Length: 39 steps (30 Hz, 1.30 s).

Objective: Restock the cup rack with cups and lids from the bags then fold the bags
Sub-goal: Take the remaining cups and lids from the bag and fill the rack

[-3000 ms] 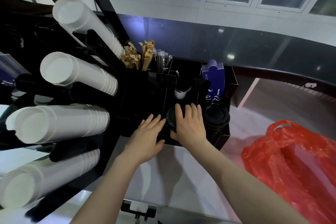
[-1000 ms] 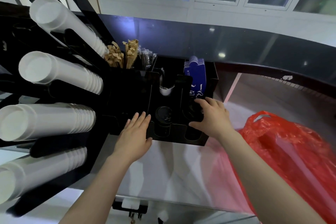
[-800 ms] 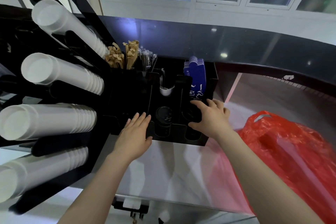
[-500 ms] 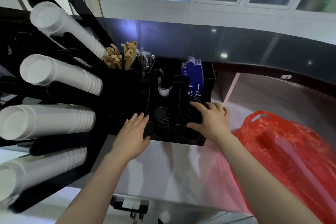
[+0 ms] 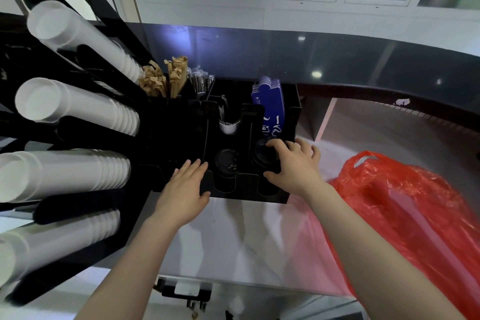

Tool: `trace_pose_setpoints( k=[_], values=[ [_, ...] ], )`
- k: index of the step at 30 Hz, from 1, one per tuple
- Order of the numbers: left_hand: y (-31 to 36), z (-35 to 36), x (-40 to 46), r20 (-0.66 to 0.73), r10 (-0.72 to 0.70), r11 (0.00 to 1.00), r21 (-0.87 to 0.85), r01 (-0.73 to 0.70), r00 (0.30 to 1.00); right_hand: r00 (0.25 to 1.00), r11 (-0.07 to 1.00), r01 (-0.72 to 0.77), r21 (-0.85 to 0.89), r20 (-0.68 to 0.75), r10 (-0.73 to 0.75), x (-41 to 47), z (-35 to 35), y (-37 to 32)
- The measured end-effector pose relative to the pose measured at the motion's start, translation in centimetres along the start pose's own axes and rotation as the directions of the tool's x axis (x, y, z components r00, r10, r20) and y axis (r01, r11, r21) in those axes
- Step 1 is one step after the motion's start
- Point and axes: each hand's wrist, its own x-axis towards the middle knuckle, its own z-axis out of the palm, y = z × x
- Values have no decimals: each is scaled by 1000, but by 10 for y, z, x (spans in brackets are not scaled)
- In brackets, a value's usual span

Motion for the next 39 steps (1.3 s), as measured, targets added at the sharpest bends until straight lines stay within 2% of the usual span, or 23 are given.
trace_pose_setpoints(
  k=[4,10,17,23,29,39],
  values=[
    [0,0,0,5,-6,1000,-4,6,1000,998,1000,5,1,64,-5,9,-10,5],
    [-1,1,0,3,-9,1000,-12,9,1000,998,997,-22,70,54,18,6,-13,8],
    [1,-1,0,8,-9,1000,-7,9,1000,996,994,28,-104,90,-19,8,-9,3],
    [2,-2,-1,5,-1,1000,-5,1,1000,987,997,-17,-71,161,29,13,-8,-4],
    [1,-3,-1,10,4,1000,-2,-4,1000,1000,999,-4,-42,21,5,5,-9,-2],
    [-1,-3,-1,16,7,1000,-15,-7,1000,979,981,31,192,-202,9,-5,-31,-10]
  ],
)
